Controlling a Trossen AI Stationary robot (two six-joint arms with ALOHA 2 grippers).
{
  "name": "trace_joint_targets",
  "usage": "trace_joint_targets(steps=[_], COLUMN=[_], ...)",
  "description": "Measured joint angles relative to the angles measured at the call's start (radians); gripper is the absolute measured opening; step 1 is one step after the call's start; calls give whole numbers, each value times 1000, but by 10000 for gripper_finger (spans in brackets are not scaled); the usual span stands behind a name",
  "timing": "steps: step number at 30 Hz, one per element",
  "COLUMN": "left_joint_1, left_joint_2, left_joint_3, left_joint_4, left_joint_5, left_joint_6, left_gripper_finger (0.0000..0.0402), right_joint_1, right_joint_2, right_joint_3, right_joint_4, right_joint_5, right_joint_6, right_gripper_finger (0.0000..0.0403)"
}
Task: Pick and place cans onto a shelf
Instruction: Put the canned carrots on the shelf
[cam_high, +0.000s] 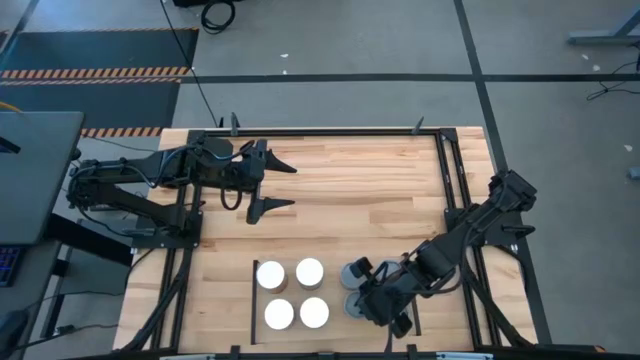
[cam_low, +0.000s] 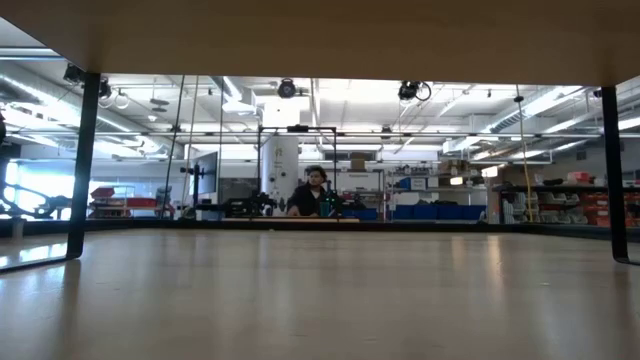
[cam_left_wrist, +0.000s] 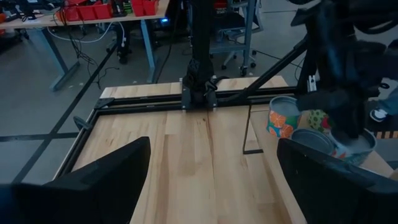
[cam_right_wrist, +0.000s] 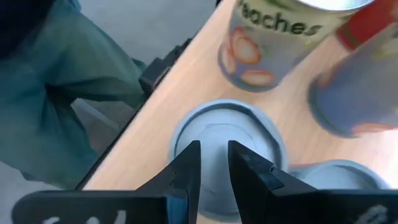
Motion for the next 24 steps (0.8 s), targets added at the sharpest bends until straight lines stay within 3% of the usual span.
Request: trace_joint_targets(steps=[4,11,19,24], left_joint_1=[0,0,0,0], left_joint_2=[0,0,0,0], left_joint_3=[0,0,0,0], left_joint_4=[0,0,0,0], left_joint_5=[0,0,0,0], left_joint_6=[0,1,1,1], left_gripper_finger=[357,357,357,357], right_joint_1=[-5,-12,-13,-27], right_joint_2=[0,0,0,26], right_joint_3=[-15,-15,-16,-15], right_joint_4=[19,119,41,50], right_joint_5=[-22,-152,-34,-62], right_joint_6=[-1,-20,-24,-21], right_gripper_finger=[87,87,87,87])
